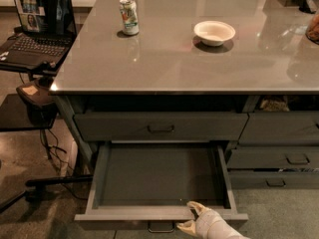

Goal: Open middle drawer

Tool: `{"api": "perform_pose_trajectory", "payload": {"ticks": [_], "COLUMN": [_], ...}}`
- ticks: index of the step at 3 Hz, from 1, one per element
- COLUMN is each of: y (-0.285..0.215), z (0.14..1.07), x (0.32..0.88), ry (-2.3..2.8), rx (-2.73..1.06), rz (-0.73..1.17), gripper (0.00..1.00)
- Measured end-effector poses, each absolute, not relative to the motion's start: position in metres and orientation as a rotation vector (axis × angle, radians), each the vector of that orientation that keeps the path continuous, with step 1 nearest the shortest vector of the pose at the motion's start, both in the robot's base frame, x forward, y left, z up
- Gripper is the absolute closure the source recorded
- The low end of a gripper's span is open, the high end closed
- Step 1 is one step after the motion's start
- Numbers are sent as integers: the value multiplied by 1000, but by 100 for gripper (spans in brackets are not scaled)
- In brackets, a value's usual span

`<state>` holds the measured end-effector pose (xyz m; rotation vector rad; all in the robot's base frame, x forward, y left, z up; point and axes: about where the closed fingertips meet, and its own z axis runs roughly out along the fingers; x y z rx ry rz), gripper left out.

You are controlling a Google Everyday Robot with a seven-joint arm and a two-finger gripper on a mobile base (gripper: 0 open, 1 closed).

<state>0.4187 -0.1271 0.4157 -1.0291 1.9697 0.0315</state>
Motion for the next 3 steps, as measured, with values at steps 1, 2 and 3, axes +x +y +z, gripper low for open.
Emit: {"api": "perform_pose_trajectory", "payload": {"ticks": [1,2,3], "y": [-127,-128,-128], "z": [419,417,420], "x": [419,409,409], "ry": [1970,1976,1976], "rx": [-1029,-1010,-1010], "rz": [31,26,26], "gripper": [100,100,100]}}
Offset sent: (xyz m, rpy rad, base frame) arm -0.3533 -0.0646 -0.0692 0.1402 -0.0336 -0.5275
